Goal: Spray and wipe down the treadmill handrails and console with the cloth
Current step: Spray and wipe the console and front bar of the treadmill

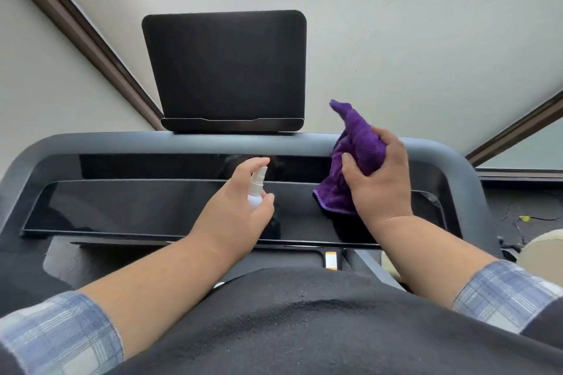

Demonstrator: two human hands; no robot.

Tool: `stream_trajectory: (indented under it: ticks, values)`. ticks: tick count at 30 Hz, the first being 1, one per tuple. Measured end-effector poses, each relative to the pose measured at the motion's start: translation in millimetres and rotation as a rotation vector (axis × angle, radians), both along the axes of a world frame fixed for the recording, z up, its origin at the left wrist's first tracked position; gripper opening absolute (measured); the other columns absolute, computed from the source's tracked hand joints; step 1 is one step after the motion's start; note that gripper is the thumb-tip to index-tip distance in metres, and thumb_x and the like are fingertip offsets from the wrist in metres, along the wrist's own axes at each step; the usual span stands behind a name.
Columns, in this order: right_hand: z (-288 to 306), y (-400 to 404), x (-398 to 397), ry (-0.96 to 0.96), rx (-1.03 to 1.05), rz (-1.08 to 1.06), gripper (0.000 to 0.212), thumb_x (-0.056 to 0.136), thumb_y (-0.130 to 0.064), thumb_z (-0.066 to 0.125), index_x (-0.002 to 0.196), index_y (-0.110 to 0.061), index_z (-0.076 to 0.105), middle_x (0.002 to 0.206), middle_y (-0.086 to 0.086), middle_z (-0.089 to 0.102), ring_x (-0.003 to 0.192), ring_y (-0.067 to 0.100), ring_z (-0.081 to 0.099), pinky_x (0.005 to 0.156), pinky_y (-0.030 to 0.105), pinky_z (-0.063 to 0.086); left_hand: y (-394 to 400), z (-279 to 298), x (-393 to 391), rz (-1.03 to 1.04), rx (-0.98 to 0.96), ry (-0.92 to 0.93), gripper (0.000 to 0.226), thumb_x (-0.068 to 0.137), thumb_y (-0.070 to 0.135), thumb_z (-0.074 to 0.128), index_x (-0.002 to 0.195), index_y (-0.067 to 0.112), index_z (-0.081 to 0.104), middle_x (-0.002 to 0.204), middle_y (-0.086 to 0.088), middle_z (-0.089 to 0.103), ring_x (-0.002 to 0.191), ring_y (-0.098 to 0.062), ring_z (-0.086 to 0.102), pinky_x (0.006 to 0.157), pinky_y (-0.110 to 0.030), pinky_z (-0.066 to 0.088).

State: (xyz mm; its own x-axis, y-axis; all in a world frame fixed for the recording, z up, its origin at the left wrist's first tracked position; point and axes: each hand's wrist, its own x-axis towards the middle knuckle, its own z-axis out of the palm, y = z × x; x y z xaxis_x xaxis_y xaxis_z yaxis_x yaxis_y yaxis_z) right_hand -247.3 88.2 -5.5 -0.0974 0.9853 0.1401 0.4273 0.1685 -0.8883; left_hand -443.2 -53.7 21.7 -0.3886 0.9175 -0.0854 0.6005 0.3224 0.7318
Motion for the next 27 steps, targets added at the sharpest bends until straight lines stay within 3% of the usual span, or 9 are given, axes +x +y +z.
stream_trajectory:
  ticks: [4,8,11,15,20,23,27]
  values:
    - [-8,13,-7,-0.469,0.059,0.143,0.068,0.084,-0.04,0.075,0.142,-0.018,0.048,0.149,0.007,0.045,0.137,0.028,0.038,0.119,0.037,0.024,-4,-4,-3,-0.018,0.013,-0.014,0.062,0.09,0.031,0.061,0.118,0.075,0.026,0.087,0.02,0.06,0.08,0.0,0.057,0.065,-0.017,0.039]
    - [-15,1,-36,-0.611,0.127,0.264,0.072,0.084,-0.044,0.072,0.146,-0.018,0.046,0.153,0.008,0.043,0.144,0.029,0.032,0.122,0.044,0.02,-12,-5,-13,-0.032,0.02,-0.016,0.059,0.09,0.034,0.06,0.121,0.071,0.028,0.089,0.017,0.059,0.078,-0.004,0.057,0.067,-0.019,0.041]
    - [-18,-6,-57,-0.718,0.162,0.337,0.077,0.083,-0.047,0.07,0.149,-0.019,0.043,0.155,0.007,0.042,0.145,0.029,0.03,0.123,0.042,0.018,-24,-6,-26,-0.041,0.019,-0.009,0.058,0.089,0.035,0.059,0.123,0.071,0.028,0.089,0.016,0.06,0.076,-0.005,0.057,0.068,-0.018,0.041]
    - [-20,-14,-84,-0.772,0.174,0.35,0.08,0.083,-0.049,0.068,0.151,-0.019,0.039,0.157,0.006,0.039,0.145,0.028,0.028,0.121,0.042,0.018,-39,-5,-48,-0.051,0.012,0.002,0.058,0.089,0.035,0.058,0.121,0.073,0.026,0.092,0.023,0.057,0.078,-0.004,0.057,0.067,-0.012,0.039]
    - [-20,-35,-133,-0.811,0.172,0.371,0.081,0.084,-0.047,0.067,0.152,-0.016,0.035,0.156,0.008,0.038,0.143,0.03,0.027,0.119,0.045,0.019,-54,1,-82,-0.078,0.012,-0.026,0.052,0.086,0.042,0.054,0.125,0.068,0.03,0.094,0.022,0.059,0.082,-0.009,0.059,0.078,-0.028,0.05]
    - [-20,-45,-164,-0.837,0.155,0.318,0.08,0.084,-0.047,0.067,0.151,-0.015,0.036,0.154,0.01,0.038,0.137,0.03,0.028,0.116,0.046,0.022,-63,3,-107,-0.119,0.025,-0.024,0.052,0.087,0.039,0.055,0.127,0.063,0.032,0.095,0.027,0.059,0.083,-0.006,0.059,0.079,-0.025,0.048]
    - [-21,-62,-200,-0.842,0.172,0.285,0.08,0.081,-0.045,0.07,0.148,-0.013,0.039,0.149,0.01,0.042,0.13,0.027,0.026,0.113,0.046,0.026,-79,6,-151,-0.126,0.067,-0.024,0.051,0.085,0.046,0.052,0.125,0.068,0.03,0.092,0.02,0.06,0.079,-0.011,0.06,0.076,-0.026,0.05]
